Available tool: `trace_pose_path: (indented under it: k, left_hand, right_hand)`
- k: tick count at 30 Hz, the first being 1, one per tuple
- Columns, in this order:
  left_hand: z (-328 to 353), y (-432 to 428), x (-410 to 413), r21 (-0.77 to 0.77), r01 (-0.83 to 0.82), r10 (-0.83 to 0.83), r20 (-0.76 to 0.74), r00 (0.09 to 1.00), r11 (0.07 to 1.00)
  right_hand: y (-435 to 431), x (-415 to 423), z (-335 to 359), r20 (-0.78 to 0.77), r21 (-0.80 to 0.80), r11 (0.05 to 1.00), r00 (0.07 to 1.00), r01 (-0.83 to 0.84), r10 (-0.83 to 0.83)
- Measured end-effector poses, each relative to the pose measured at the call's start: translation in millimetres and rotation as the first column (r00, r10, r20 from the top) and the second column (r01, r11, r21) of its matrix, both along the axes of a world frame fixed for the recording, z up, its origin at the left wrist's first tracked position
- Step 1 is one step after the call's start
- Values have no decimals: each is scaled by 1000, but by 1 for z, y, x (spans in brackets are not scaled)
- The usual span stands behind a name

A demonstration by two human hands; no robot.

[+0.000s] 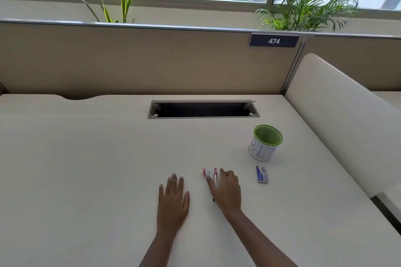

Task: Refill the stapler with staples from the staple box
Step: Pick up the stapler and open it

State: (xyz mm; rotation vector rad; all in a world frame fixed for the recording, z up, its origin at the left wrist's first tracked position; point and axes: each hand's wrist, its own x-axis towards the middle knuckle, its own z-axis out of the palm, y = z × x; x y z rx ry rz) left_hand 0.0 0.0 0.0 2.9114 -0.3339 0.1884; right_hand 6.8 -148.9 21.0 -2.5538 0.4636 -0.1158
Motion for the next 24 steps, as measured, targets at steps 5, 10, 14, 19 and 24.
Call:
trace_pose_path:
  k: [5,10,14,19,24]
  left_hand:
    - [2,2,-5,3,-53,53,-70,996,999]
    - [2,4,-7,34,-50,53,-78,996,998]
    - [-1,3,-6,23,-45,47,-65,997,999]
    - [1,1,-6,-3,-55,55,-14,998,998]
    - [2,0,-7,-12,-84,84,0,996,996]
  right_hand:
    - [1,5,0,-131,-31,995,987,-99,94]
    - [-10,12,3,-170,197,979,981,-61,95]
    - [-21,6,15,-224,775,624,966,98,127]
    - [-27,0,25,-33,986,165,995,17,95]
    - [-30,1,42,171,944,275,983,-183,66]
